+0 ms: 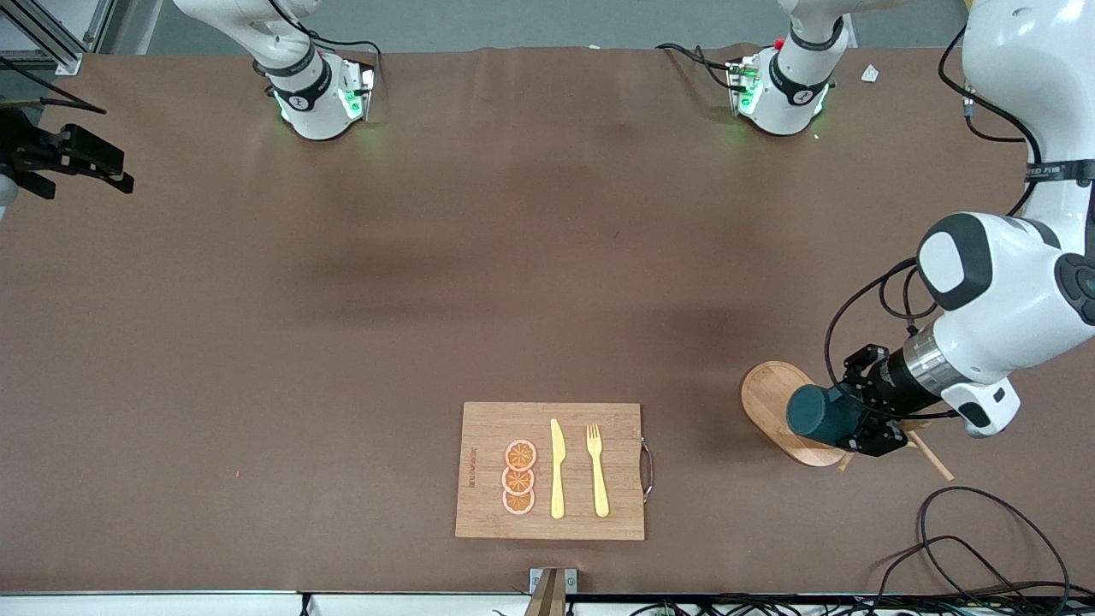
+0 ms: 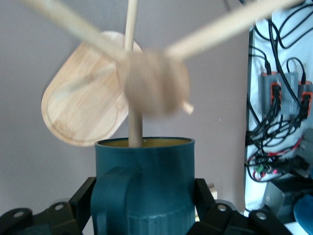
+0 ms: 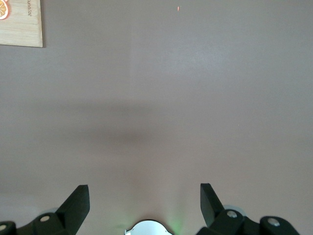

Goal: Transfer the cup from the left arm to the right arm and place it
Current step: 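Close the left gripper on the teal mug, then lift the teal mug off the stand with the left gripper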

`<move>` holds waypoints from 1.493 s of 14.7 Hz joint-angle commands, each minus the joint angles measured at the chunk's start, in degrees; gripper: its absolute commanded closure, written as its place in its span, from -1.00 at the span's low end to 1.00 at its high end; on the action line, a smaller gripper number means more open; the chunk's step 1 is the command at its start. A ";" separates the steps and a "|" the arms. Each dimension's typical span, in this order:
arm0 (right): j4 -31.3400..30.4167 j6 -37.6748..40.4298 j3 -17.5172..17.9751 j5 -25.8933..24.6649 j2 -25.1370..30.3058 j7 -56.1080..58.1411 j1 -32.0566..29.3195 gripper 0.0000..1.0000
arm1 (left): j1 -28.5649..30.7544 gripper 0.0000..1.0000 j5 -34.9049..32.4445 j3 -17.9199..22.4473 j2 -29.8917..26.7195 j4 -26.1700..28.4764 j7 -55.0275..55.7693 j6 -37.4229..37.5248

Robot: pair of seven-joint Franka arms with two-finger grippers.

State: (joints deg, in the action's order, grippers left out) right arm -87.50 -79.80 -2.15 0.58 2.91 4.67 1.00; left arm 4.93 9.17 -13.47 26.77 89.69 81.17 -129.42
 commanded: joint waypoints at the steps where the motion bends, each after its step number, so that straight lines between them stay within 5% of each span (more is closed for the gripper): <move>1: 0.31 0.17 -0.14 0.47 0.17 -0.10 0.23 -1.00 | -0.18 -0.15 0.85 -2.24 -1.98 -1.18 2.40 3.11; 9: 1.01 0.34 -0.14 0.47 0.17 -0.28 0.23 -1.00 | -5.26 -0.15 -0.90 -9.11 -2.87 -3.56 6.62 4.88; 22: 1.19 0.17 -0.40 0.56 -2.46 -0.46 -0.56 -1.00 | -31.54 -0.13 -29.27 -7.63 7.40 -11.02 16.56 4.88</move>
State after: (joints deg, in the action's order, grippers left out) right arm -86.75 -79.76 -2.72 0.60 2.09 4.65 0.88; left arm -23.11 -15.26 -22.32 30.71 82.95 97.05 -125.38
